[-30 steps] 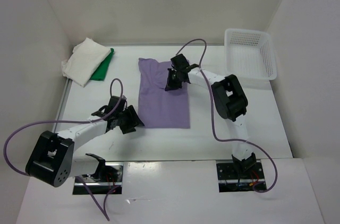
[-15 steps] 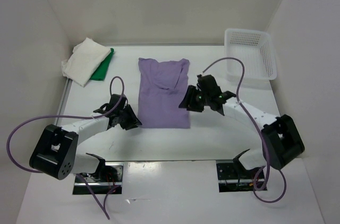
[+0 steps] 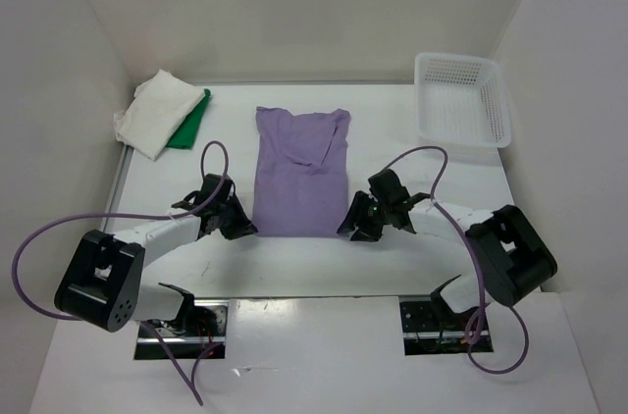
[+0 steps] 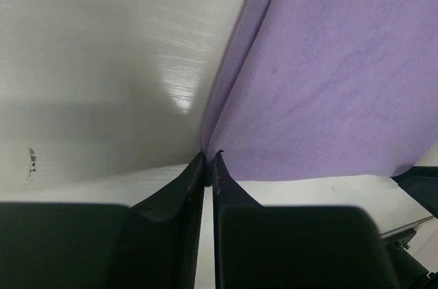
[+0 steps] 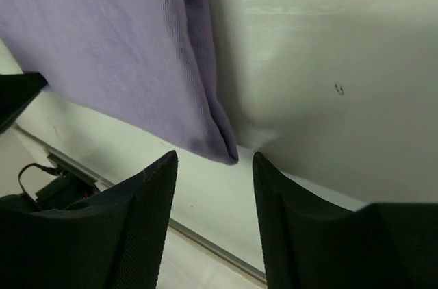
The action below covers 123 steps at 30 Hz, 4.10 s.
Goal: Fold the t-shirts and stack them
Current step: Grab one side of the 2/3 rectangular tshirt with both arms, then fold the long partially folded tshirt into a neat square, then put the neatly folded tshirt into the corner of the board with the left arm
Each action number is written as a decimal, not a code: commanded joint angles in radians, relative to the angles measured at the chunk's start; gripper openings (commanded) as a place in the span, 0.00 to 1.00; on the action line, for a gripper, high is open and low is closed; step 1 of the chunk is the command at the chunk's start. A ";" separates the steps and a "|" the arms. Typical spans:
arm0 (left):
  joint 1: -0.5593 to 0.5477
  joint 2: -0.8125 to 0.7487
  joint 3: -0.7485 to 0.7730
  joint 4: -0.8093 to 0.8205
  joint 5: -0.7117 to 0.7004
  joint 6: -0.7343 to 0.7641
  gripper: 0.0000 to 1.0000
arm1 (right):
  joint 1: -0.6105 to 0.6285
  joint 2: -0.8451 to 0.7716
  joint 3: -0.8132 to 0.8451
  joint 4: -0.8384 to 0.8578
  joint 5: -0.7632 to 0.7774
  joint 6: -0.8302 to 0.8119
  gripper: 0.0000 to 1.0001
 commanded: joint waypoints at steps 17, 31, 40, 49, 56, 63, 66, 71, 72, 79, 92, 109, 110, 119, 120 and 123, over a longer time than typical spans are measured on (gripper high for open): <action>-0.052 -0.192 -0.004 -0.284 0.179 0.017 0.00 | 0.072 -0.278 -0.149 -0.170 -0.009 0.161 0.00; 0.032 -0.067 0.564 -0.438 0.135 0.169 0.00 | -0.220 -0.162 0.380 -0.408 -0.081 -0.140 0.00; 0.080 0.567 1.079 -0.278 0.025 0.235 0.00 | -0.343 0.372 0.838 -0.328 -0.010 -0.300 0.00; 0.152 0.871 1.317 -0.220 -0.021 0.183 0.05 | -0.353 0.717 1.163 -0.306 0.017 -0.309 0.00; 0.173 0.848 1.277 -0.129 -0.017 0.147 0.45 | -0.342 0.771 1.309 -0.317 0.016 -0.300 0.39; 0.154 0.673 1.077 -0.048 0.049 0.155 0.51 | -0.252 0.623 1.123 -0.302 0.056 -0.331 0.38; 0.097 0.641 0.971 0.012 0.098 0.155 0.49 | -0.233 0.589 1.049 -0.251 0.016 -0.320 0.09; 0.054 0.661 0.859 0.043 0.154 0.130 0.49 | -0.211 0.708 1.116 -0.234 -0.084 -0.331 0.00; 0.040 0.661 0.836 0.043 0.154 0.121 0.49 | -0.211 0.727 1.157 -0.234 -0.063 -0.331 0.00; 0.040 0.542 0.590 0.126 0.164 0.064 0.48 | -0.221 0.963 1.412 -0.268 -0.119 -0.299 0.00; 0.112 0.354 0.535 0.052 0.137 0.107 0.73 | -0.221 0.946 1.457 -0.283 -0.141 -0.286 0.24; 0.137 0.808 0.775 0.089 0.264 0.235 0.66 | -0.221 0.382 0.935 -0.104 -0.219 -0.237 0.54; 0.121 0.827 0.789 0.089 0.275 0.235 0.60 | -0.221 0.357 0.911 -0.104 -0.219 -0.237 0.54; 0.063 0.833 1.107 0.092 0.316 0.103 0.00 | -0.251 0.045 0.549 -0.113 -0.220 -0.237 0.54; 0.080 0.833 1.162 0.074 0.316 0.103 0.00 | -0.251 0.011 0.517 -0.113 -0.220 -0.237 0.54; 0.145 0.842 1.370 0.014 0.325 0.069 0.00 | -0.284 -0.095 0.400 -0.142 -0.220 -0.226 0.54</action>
